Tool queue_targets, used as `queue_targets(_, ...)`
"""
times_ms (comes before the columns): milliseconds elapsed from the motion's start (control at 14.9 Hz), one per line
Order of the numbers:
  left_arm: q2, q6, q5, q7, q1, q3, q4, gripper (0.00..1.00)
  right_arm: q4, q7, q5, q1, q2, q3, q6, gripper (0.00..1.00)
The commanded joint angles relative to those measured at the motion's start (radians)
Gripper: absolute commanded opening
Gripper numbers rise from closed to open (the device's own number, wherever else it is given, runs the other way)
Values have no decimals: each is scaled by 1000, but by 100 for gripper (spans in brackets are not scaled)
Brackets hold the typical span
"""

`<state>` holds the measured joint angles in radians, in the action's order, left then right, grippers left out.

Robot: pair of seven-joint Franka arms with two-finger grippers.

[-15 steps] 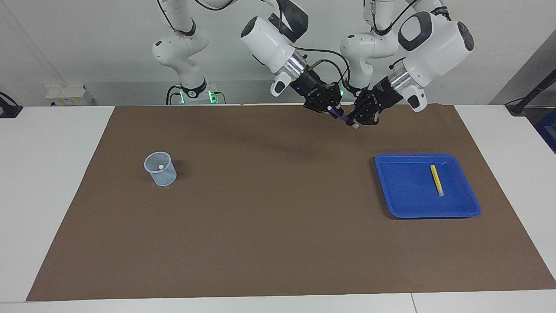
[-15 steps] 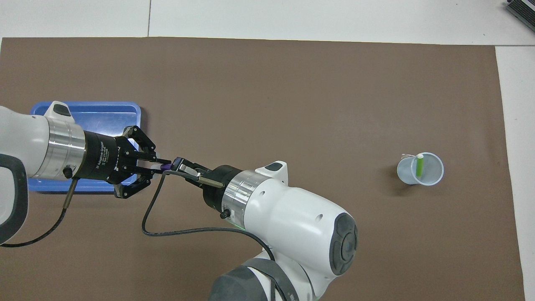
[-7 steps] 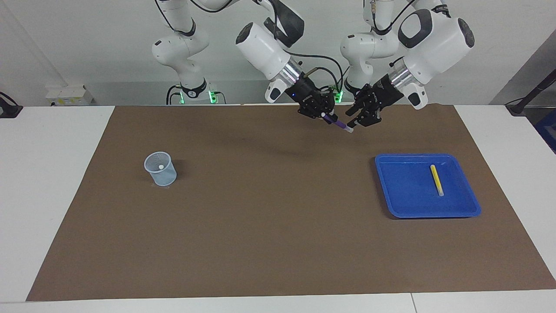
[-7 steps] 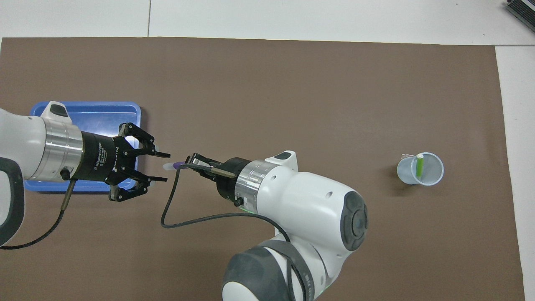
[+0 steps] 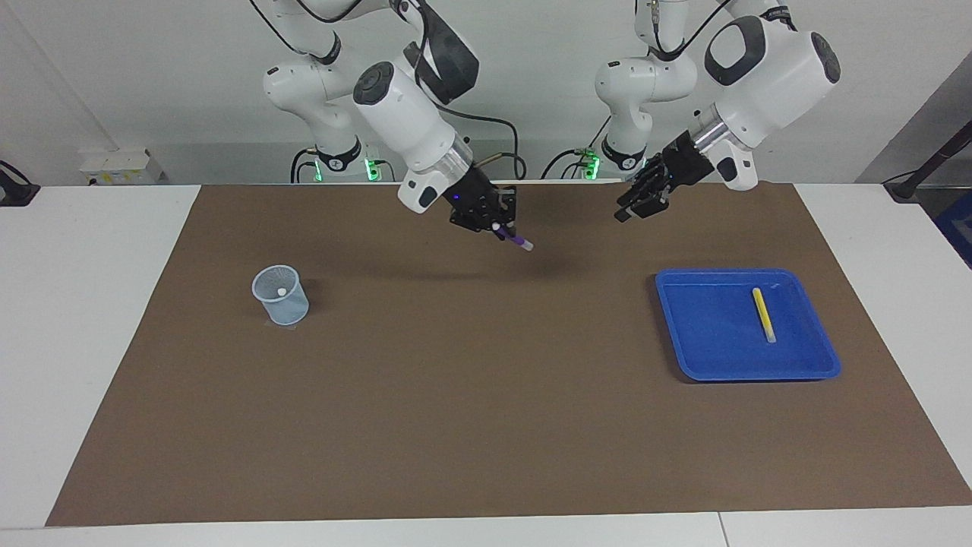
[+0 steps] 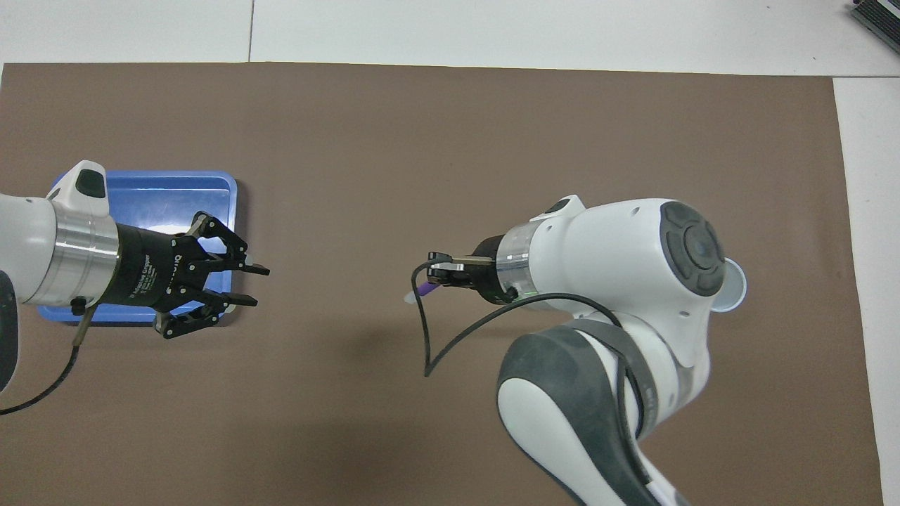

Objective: Transfer and insert pens with both arms
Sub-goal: 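Carry the purple pen to the cup while the left gripper withdraws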

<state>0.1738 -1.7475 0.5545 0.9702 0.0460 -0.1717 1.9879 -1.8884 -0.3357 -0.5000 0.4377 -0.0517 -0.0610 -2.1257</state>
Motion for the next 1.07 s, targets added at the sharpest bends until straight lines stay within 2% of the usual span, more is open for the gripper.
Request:
queue_targets(0, 44, 71, -94, -312, 47, 1, 34, 44, -17, 153, 81, -82, 56, -10, 171, 0)
queue_targets(335, 47, 71, -266, -741, 101, 1, 43, 44, -18, 450, 305, -229, 114, -11, 416, 0)
queue_targets(469, 46, 63, -318, -887, 139, 1, 45, 44, -18, 597, 406, -282, 125, -11, 470, 0)
queue_targets(603, 36, 30, -381, -1005, 164, 1, 52, 44, -27, 737, 487, -336, 125, -13, 461, 0)
queue_targets(737, 27, -41, -422, -1097, 184, 1, 83, 44, -78, 847, 567, -367, 142, -14, 397, 0)
queue_targets(1005, -60, -177, -510, -1278, 254, 1, 98, 45, -113, 1074, 639, -412, 142, -14, 268, 0)
